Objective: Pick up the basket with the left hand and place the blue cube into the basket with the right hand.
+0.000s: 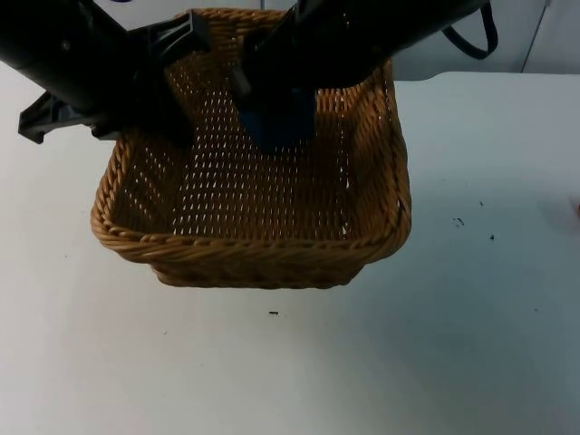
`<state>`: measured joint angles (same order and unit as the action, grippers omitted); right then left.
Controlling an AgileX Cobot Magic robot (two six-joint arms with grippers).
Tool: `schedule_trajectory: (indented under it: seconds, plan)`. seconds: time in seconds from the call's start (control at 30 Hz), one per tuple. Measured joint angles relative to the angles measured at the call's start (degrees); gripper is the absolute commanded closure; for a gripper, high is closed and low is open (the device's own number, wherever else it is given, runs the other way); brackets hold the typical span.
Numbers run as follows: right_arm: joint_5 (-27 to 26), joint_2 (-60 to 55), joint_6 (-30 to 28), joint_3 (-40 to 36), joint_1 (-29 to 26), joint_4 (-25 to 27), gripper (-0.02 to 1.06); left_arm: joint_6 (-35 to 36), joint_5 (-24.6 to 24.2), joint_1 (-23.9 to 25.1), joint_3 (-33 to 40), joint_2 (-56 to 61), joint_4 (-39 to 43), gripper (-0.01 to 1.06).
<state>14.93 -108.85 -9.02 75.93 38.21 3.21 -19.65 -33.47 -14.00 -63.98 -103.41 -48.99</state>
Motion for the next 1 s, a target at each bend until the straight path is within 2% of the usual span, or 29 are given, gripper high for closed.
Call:
schedule_trajectory:
  seconds: [0.13,0.43,0.7,1.0]
  plan:
    - [0.0,0.0,0.0,0.0,0.0,0.0,0.24,0.0,0.0,0.0,0.0,0.0,0.0,1.05]
    - [1.9,2.0,0.0,0.0,0.0,-0.1,0.24,0.0,0.0,0.0,0.0,0.0,0.0,1.05]
    - [5.6,6.8,0.0,0.0,0.0,-1.5,0.25,0.0,0.0,0.0,0.0,0.0,0.0,1.05]
    - [12.3,14.6,0.0,0.0,0.0,-2.7,0.25,0.0,1.8,0.0,0.0,0.0,0.0,1.05]
